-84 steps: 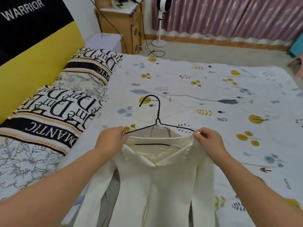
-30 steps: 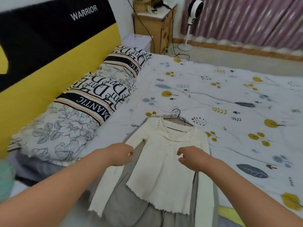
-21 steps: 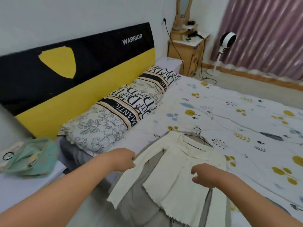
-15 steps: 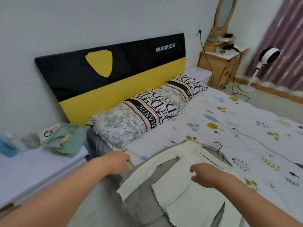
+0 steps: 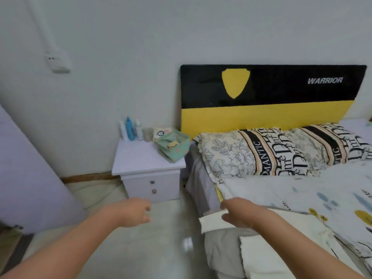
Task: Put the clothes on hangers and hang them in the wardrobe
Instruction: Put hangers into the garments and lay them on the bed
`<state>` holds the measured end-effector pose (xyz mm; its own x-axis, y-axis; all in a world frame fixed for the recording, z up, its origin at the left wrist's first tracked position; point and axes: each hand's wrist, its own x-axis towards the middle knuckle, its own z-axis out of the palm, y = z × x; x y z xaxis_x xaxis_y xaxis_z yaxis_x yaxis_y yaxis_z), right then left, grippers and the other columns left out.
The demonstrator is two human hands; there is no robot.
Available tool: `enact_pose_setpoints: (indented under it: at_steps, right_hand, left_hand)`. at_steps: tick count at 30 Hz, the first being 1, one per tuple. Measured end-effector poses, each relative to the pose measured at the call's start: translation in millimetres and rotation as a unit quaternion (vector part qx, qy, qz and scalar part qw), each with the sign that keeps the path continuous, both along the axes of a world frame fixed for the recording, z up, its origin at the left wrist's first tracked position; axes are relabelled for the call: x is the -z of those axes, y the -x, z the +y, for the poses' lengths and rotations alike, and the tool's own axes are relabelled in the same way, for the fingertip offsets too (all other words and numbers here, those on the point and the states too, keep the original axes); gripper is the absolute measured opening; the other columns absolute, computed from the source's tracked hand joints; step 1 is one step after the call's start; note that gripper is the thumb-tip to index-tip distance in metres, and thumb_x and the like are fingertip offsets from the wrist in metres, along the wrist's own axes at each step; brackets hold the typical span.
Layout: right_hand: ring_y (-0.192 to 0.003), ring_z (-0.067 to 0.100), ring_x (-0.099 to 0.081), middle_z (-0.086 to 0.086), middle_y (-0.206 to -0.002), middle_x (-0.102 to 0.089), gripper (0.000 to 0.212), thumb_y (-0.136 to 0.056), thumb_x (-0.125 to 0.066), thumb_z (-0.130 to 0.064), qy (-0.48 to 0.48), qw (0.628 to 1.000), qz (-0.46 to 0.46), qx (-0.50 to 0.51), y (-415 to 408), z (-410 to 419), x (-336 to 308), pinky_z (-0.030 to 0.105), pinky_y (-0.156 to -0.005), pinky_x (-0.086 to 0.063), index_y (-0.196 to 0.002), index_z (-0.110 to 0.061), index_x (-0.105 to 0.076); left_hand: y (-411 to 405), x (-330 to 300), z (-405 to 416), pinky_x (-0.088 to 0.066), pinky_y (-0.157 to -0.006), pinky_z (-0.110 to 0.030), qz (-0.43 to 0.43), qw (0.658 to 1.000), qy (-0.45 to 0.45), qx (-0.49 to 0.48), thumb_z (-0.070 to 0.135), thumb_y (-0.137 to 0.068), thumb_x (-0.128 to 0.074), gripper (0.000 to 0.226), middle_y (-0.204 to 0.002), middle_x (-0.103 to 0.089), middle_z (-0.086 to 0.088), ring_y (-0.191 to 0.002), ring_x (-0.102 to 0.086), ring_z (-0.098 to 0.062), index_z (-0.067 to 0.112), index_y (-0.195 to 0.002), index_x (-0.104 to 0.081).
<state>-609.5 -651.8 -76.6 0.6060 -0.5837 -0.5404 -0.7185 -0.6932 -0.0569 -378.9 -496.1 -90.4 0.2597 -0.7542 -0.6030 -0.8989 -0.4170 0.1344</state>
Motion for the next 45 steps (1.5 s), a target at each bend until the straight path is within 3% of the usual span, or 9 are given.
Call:
enact_pose_setpoints:
  at_steps: [5, 12, 19, 24, 29, 36, 38, 41, 45]
  right_hand:
    - [-0.115, 0.030, -0.053, 0.011, -0.129, -0.054, 0.034, -0.094, -0.043, -0.020, 0.000, 0.996, -0.006, -0.094, -98.1, 48.6, -7.3, 0.028, -0.079, -0.039, -0.126, -0.011, -0.051]
    - [-0.131, 0.025, -0.041, 0.008, -0.145, -0.040, 0.045, -0.097, -0.042, -0.028, -0.025, 0.975, -0.031, -0.219, -229.2, 143.9, -16.5, 0.031, -0.105, -0.034, -0.140, -0.017, -0.038]
    - [-0.132, 0.024, -0.040, 0.006, -0.145, -0.040, 0.046, -0.097, -0.041, -0.030, -0.039, 0.939, -0.023, -0.342, -342.2, 225.7, -28.1, 0.029, -0.104, -0.034, -0.142, -0.020, -0.037]
    - [-0.132, 0.022, -0.040, 0.004, -0.145, -0.041, 0.046, -0.097, -0.041, -0.030, -0.036, 0.906, -0.014, -0.422, -418.9, 261.7, -28.0, 0.029, -0.104, -0.034, -0.142, -0.020, -0.036]
    - [-0.133, 0.021, -0.038, 0.005, -0.145, -0.039, 0.045, -0.095, -0.043, -0.027, -0.030, 0.863, -0.025, -0.504, -510.3, 291.8, -34.6, 0.027, -0.105, -0.033, -0.139, -0.018, -0.041]
    - [-0.129, 0.020, -0.042, 0.004, -0.143, -0.042, 0.041, -0.098, -0.040, -0.024, -0.042, 0.812, -0.066, -0.578, -612.5, 345.0, -65.9, 0.025, -0.102, -0.035, -0.138, -0.018, -0.041]
    - [-0.124, 0.020, -0.048, 0.006, -0.136, -0.049, 0.037, -0.100, -0.037, -0.020, -0.053, 0.795, -0.083, -0.599, -631.8, 367.8, -76.1, 0.020, -0.096, -0.037, -0.133, -0.010, -0.048]
    - [-0.115, 0.023, -0.054, 0.007, -0.126, -0.057, 0.032, -0.096, -0.042, -0.020, -0.061, 0.767, -0.129, -0.625, -659.9, 406.3, -87.5, 0.024, -0.091, -0.042, -0.125, -0.012, -0.054]
    - [-0.105, 0.017, -0.055, 0.007, -0.121, -0.059, 0.032, -0.097, -0.043, -0.016, -0.132, 0.728, -0.211, -0.639, -692.5, 455.5, -106.3, 0.008, -0.076, -0.039, -0.128, -0.014, -0.053]
  left_hand:
    - [-66.9, -9.1, 83.1, -0.034, -0.104, -0.026, 0.008, 0.995, 0.019, -0.101, 0.037, -0.096, -0.042, 0.045, -0.142, -0.042, -0.003, -0.127, -0.043, -0.018, 0.020, -0.138, -0.038]
    - [-154.3, -30.2, 213.8, -0.031, -0.103, -0.025, -0.002, 0.973, 0.029, -0.230, 0.038, -0.097, -0.039, 0.048, -0.146, -0.037, 0.000, -0.131, -0.038, -0.016, 0.019, -0.141, -0.034]
    - [-212.5, -47.9, 329.4, -0.039, -0.082, -0.020, -0.013, 0.933, 0.041, -0.357, 0.038, -0.096, -0.043, 0.043, -0.134, -0.048, -0.001, -0.117, -0.048, -0.015, 0.017, -0.133, -0.045]
    - [-236.2, -47.8, 386.1, -0.038, -0.099, -0.022, 0.009, 0.891, 0.049, -0.452, 0.038, -0.097, -0.042, 0.045, -0.137, -0.046, 0.000, -0.120, -0.046, -0.013, 0.019, -0.137, -0.042]
    - [-275.7, -50.3, 430.3, -0.037, -0.096, -0.022, 0.001, 0.839, 0.050, -0.542, 0.039, -0.097, -0.042, 0.043, -0.135, -0.047, -0.004, -0.120, -0.047, -0.017, 0.015, -0.132, -0.046]
    - [-308.6, -66.1, 474.4, -0.032, -0.105, -0.022, -0.033, 0.733, 0.122, -0.668, 0.034, -0.098, -0.043, 0.047, -0.144, -0.040, -0.003, -0.129, -0.040, -0.016, 0.016, -0.141, -0.036]
    - [-311.0, -72.3, 485.4, -0.033, -0.103, -0.019, -0.041, 0.711, 0.139, -0.688, 0.032, -0.098, -0.043, 0.045, -0.141, -0.043, -0.003, -0.127, -0.042, -0.015, 0.015, -0.140, -0.039]
    - [-318.9, -84.0, 505.9, -0.034, -0.099, -0.017, -0.066, 0.690, 0.162, -0.702, 0.030, -0.098, -0.043, 0.041, -0.137, -0.047, -0.001, -0.124, -0.045, -0.012, 0.015, -0.136, -0.043]
    - [-346.7, -98.7, 543.4, -0.040, -0.094, -0.018, -0.114, 0.647, 0.225, -0.720, 0.027, -0.097, -0.046, 0.037, -0.128, -0.054, -0.002, -0.114, -0.052, -0.012, 0.016, -0.132, -0.047]
